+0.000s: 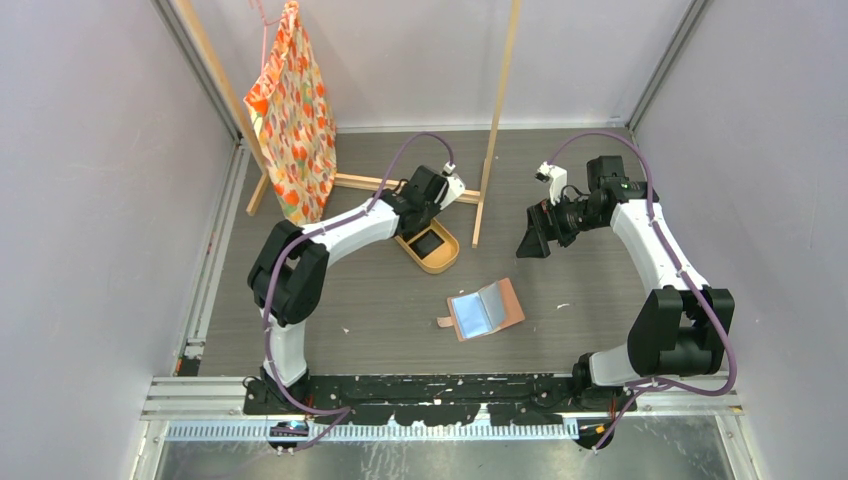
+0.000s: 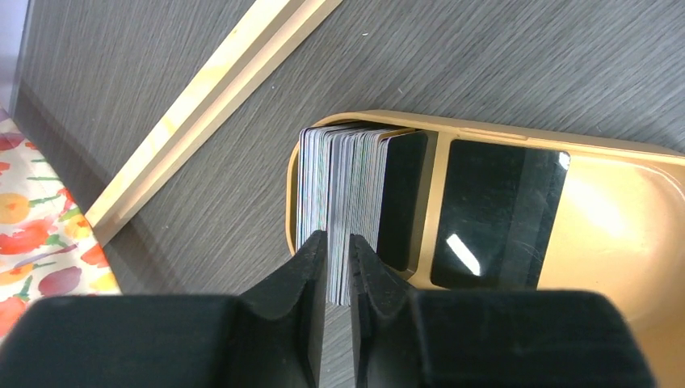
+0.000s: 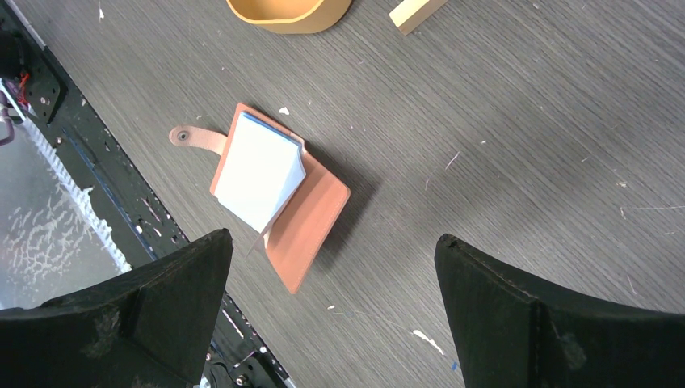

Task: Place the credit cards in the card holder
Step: Pick up the credit card from the storage box.

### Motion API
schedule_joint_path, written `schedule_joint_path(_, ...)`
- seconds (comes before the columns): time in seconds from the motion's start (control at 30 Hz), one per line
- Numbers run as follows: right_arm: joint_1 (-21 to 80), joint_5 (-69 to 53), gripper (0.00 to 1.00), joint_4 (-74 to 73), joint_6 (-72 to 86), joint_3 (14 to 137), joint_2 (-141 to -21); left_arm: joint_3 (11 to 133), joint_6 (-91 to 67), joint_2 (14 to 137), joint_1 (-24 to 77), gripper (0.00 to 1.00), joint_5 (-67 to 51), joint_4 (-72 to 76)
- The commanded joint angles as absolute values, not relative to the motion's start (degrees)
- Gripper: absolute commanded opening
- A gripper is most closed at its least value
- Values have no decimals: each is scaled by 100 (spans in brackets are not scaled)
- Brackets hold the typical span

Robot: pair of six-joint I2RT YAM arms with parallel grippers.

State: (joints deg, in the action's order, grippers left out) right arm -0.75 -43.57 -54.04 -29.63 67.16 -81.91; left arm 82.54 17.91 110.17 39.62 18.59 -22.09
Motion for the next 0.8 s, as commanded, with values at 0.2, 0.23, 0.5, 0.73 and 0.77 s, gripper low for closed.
schedule_joint_path(0.2, -100, -4514, 100, -5445, -3037, 6785, -8134, 7784, 2038, 10455, 4104, 75, 1734, -1560)
schedule_joint_path(0.23, -97, -4514, 100, -5443, -3040, 6787, -8130, 7783, 2071, 10491, 4104, 80, 1833, -1541)
schedule_joint_path(0.5, -102, -4544, 100, -5462, -3050, 6794, -8162, 8476, 2210, 11240, 3911, 95, 1922, -2263)
schedule_joint_path(0.73, -101, -4551, 100, -5470, -3050, 6803, -8183, 8656, 2225, 11457, 3798, 92, 1881, -2389)
schedule_joint_path(0.77, -97, -4551, 100, -5468, -3050, 6803, -8178, 8656, 2224, 11475, 3804, 92, 1912, -2394)
